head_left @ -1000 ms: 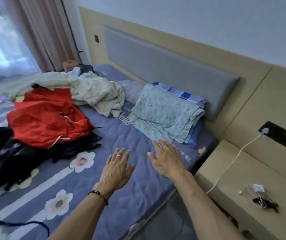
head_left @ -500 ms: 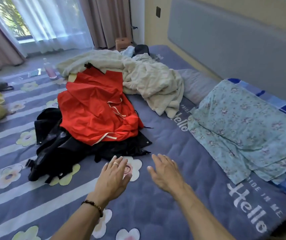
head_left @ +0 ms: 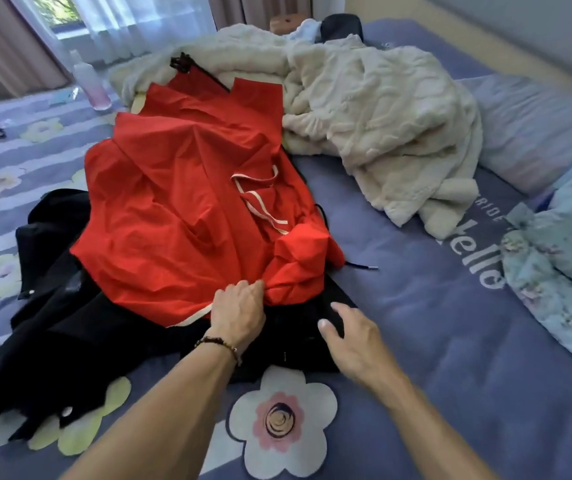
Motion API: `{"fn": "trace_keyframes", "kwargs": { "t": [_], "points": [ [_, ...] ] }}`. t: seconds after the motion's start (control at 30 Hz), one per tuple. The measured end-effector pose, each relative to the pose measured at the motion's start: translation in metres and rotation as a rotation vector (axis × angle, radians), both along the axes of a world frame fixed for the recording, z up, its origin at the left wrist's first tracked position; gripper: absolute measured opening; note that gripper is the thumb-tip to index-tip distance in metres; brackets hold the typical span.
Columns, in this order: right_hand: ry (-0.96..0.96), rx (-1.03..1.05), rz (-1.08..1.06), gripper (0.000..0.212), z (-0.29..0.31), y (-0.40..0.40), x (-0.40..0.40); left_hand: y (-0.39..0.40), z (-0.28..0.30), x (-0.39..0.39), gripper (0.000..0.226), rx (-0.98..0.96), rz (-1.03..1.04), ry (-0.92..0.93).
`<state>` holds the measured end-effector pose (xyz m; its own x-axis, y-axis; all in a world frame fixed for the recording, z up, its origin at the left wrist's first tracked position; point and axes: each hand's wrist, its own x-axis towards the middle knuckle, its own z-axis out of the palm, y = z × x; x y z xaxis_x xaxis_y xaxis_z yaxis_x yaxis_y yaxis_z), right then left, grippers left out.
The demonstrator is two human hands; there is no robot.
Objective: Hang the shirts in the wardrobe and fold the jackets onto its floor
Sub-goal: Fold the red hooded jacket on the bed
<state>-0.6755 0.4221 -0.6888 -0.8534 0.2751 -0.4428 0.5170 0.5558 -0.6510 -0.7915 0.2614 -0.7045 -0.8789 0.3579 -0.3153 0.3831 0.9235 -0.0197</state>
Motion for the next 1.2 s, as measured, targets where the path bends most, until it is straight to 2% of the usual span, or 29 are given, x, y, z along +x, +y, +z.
{"fn": "trace_keyframes", "kwargs": {
  "t": [0.1, 0.2, 0.23, 0.27, 0.33, 0.4, 0.47, 0.53, 0.63, 0.7, 0.87, 0.97, 1.13, 1.17, 1.2],
  "points": [
    [0.045, -0.23, -0.3, 0.058, -0.007, 0.0, -0.028, -0.007, -0.005, 0.018, 0.058, 0.235, 0.018, -0.086],
    [0.123, -0.501, -0.584, 0.076, -0.015, -0.003, -0.049, -0.007, 0.009, 0.039, 0.064, 0.415, -0.087, -0.219],
    [0.133, -0.566, -0.664, 0.076, -0.019, -0.005, -0.054, -0.005, 0.013, 0.049, 0.061, 0.492, -0.102, -0.292],
    [0.143, -0.602, -0.734, 0.061, -0.018, -0.008, -0.054, -0.003, 0.019, 0.06, 0.055, 0.564, -0.098, -0.378],
    [0.13, -0.621, -0.887, 0.016, 0.002, -0.012, -0.043, -0.005, 0.026, 0.086, 0.041, 0.65, -0.067, -0.497],
    [0.101, -0.628, -0.984, 0.011, 0.017, -0.011, -0.027, -0.01, 0.032, 0.111, 0.036, 0.622, -0.018, -0.493],
    [0.132, -0.627, -1.036, 0.006, 0.032, -0.005, -0.005, -0.021, 0.038, 0.128, 0.04, 0.582, 0.063, -0.431],
    [0.17, -0.621, -1.084, 0.013, 0.054, 0.004, 0.022, -0.034, 0.051, 0.14, 0.048, 0.541, 0.099, -0.373],
    [0.279, -0.514, -1.152, 0.007, 0.102, 0.024, 0.068, -0.054, 0.086, 0.154, 0.052, 0.362, 0.006, -0.252],
    [0.344, -0.484, -1.184, 0.017, 0.137, 0.032, 0.099, -0.063, 0.115, 0.161, 0.044, 0.35, -0.025, -0.206],
    [0.438, -0.556, -1.208, 0.004, 0.22, 0.015, 0.163, -0.07, 0.196, 0.189, 0.016, 0.493, -0.037, -0.176],
    [0.522, -0.565, -1.194, 0.01, 0.271, 0.006, 0.195, -0.079, 0.251, 0.199, 0.021, 0.668, 0.016, -0.158],
    [0.684, -0.444, -1.197, 0.011, 0.348, -0.008, 0.228, -0.074, 0.35, 0.209, 0.04, 0.82, 0.05, -0.12],
    [0.703, -0.368, -1.132, 0.02, 0.36, -0.015, 0.235, -0.07, 0.368, 0.214, 0.042, 0.853, 0.054, -0.141],
    [0.67, -0.259, -1.033, 0.044, 0.366, -0.02, 0.24, -0.064, 0.382, 0.217, 0.045, 0.892, 0.049, -0.17]
  ]
}}
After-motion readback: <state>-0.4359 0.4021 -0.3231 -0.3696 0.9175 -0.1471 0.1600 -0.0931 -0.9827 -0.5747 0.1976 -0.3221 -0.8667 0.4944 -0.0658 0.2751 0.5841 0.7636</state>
